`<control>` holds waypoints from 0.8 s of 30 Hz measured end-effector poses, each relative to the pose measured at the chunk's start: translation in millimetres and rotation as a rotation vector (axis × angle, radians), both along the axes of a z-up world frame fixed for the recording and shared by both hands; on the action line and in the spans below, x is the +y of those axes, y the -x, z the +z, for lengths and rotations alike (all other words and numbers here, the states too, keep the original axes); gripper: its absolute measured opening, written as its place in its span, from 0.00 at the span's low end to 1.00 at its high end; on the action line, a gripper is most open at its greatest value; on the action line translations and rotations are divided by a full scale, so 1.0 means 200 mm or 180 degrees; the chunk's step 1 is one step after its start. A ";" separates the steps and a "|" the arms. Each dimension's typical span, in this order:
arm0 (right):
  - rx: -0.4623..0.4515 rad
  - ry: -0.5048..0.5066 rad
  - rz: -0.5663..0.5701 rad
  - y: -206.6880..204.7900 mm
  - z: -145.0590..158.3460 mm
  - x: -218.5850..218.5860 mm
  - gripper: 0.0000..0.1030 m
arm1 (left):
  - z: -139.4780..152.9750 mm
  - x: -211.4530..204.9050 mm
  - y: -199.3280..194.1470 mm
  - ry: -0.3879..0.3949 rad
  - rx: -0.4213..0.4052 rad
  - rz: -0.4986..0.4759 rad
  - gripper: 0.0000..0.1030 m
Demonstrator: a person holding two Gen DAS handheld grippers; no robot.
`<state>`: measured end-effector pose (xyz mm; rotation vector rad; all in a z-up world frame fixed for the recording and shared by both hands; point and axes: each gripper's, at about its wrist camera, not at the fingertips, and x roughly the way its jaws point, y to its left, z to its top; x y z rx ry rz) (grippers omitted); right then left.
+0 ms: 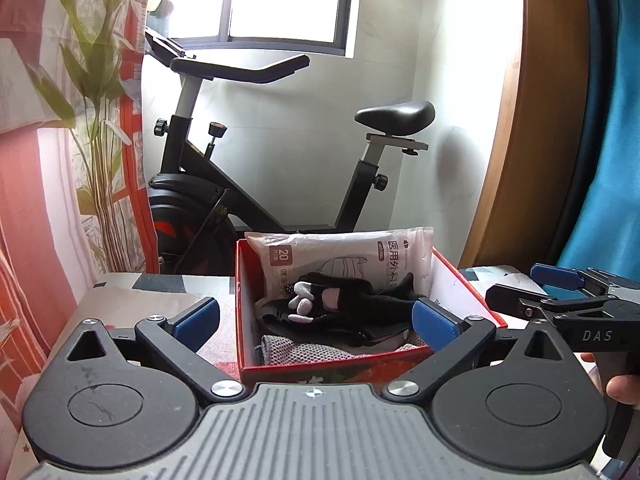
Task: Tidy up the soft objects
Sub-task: 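Lower both tools toward the green tasselled pouch beside the box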
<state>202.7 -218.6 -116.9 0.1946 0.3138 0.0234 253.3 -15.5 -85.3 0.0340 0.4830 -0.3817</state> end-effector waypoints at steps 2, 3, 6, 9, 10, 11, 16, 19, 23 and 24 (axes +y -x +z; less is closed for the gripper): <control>-0.0016 0.0011 0.0036 0.06 -0.01 0.03 1.00 | -0.01 0.03 0.05 0.0009 0.0023 0.0027 1.00; -0.0014 0.0025 0.0061 0.09 -0.01 0.06 1.00 | -0.02 0.04 0.08 0.0019 0.0040 0.0040 1.00; 0.0005 0.0095 0.0120 0.17 -0.05 0.12 1.00 | -0.07 0.08 0.14 0.0039 0.0103 0.0085 1.00; 0.0063 0.0140 0.0169 0.22 -0.12 0.16 1.00 | -0.14 0.11 0.19 0.0046 0.0189 0.0138 1.00; 0.0094 0.0145 0.0186 0.23 -0.14 0.17 1.00 | -0.17 0.13 0.20 0.0056 0.0229 0.0160 1.00; 0.0124 0.0146 0.0200 0.24 -0.17 0.19 1.00 | -0.19 0.15 0.21 0.0067 0.0260 0.0186 1.00; 0.0282 0.0129 0.0274 0.25 -0.32 0.25 1.00 | -0.35 0.21 0.24 0.0136 0.0445 0.0242 1.00; 0.0416 0.0150 0.0346 0.21 -0.41 0.29 1.00 | -0.45 0.22 0.20 0.0119 0.0638 0.0231 1.00; 0.0536 0.0184 0.0484 0.15 -0.51 0.34 1.00 | -0.54 0.24 0.13 0.0173 0.0789 0.0229 0.94; 0.0577 0.0213 0.0508 0.12 -0.54 0.35 0.99 | -0.56 0.24 0.10 0.0198 0.0832 0.0221 0.88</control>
